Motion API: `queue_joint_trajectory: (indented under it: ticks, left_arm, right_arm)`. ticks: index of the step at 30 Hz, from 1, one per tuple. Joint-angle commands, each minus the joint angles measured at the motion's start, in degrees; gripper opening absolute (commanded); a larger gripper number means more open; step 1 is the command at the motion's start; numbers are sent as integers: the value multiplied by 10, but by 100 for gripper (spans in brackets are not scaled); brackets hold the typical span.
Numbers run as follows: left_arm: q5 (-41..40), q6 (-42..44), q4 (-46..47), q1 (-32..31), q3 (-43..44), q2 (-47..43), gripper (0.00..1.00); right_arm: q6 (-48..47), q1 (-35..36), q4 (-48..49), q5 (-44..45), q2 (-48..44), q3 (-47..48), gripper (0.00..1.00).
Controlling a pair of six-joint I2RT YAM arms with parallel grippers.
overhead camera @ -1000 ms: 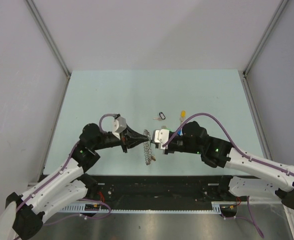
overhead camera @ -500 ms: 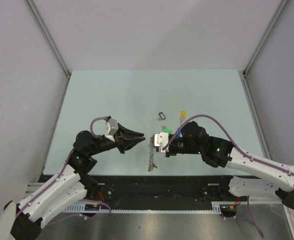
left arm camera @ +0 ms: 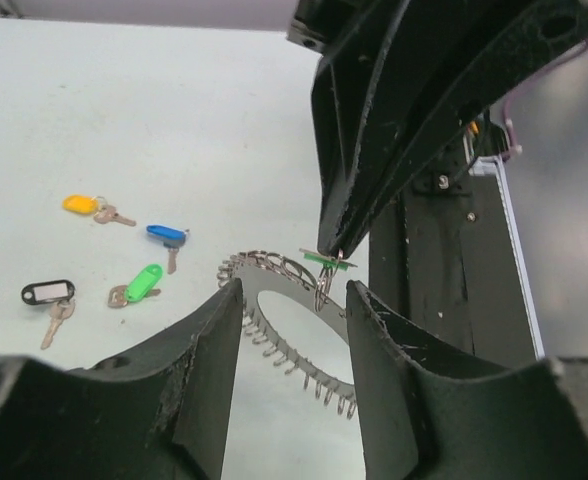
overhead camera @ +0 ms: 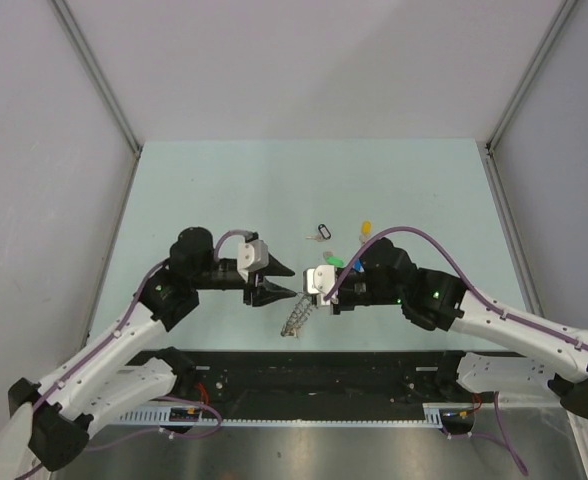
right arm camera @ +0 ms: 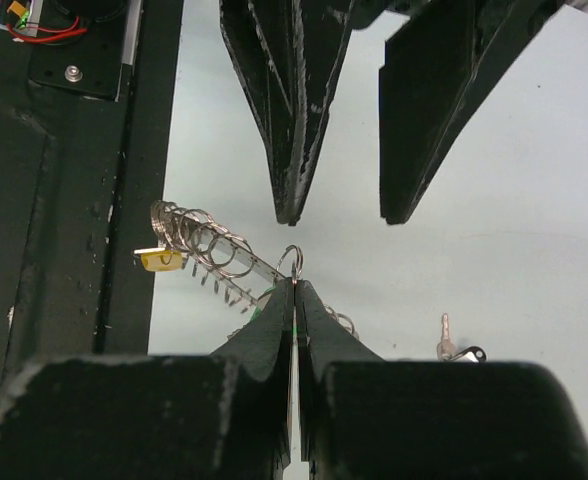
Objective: Put the keys on the keyring
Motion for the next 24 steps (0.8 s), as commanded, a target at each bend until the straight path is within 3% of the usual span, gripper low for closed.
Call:
queue_joint_trajectory:
  ticks: [1,6,24]
  left_arm:
    - [77,112,-101,2,53,41,49]
    - [107,145,-143,1,91,101,42]
    - [133,155,-170,-32,119,152,27]
  right_arm:
    - [-7,-1,10,-19,-2,34,0]
    - [-6,0,10,-19,0,34,0]
    - [-4,1,14,-23,7,33,0]
